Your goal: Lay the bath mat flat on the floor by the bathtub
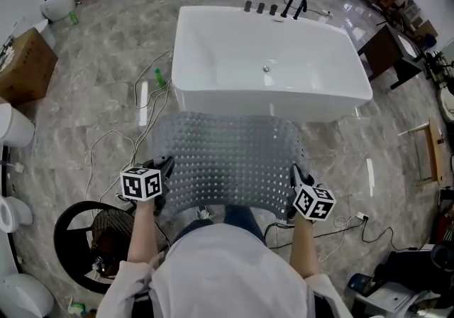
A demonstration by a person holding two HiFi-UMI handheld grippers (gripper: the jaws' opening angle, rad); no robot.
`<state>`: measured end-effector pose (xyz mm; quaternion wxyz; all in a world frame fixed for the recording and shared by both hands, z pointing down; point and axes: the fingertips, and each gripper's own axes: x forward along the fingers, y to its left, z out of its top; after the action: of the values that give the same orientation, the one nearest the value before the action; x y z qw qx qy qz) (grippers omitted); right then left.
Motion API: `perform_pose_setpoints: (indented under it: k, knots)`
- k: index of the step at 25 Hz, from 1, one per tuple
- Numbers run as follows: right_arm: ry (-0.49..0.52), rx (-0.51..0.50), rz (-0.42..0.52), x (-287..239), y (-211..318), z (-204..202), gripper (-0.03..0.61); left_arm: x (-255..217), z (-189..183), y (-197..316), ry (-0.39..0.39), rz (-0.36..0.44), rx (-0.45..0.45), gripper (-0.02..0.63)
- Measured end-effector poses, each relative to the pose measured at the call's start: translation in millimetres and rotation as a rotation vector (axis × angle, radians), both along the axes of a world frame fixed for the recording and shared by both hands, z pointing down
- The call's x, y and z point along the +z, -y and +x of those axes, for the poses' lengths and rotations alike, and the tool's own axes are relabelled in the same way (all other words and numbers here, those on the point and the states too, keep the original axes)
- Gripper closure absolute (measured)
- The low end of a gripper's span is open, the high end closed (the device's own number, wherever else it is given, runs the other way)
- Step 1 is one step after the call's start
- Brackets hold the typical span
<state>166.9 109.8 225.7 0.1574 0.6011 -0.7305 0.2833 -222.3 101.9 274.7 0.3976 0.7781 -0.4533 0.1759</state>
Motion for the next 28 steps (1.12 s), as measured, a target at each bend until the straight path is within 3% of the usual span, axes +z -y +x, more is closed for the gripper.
perform_pose_setpoints:
  k: [22, 28]
  knots:
    - [-0.027, -0.07, -0.043, 35.9, 104.4, 33.7, 0.537, 35.1, 21.8, 75.1, 0.101, -0.05, -0.082, 0.566]
    - [-0.046, -0.093, -0.055, 54.4, 126.6, 34.2, 0.537, 55.3, 20.6, 90.6, 0.093, -0.078, -0.114, 0.566]
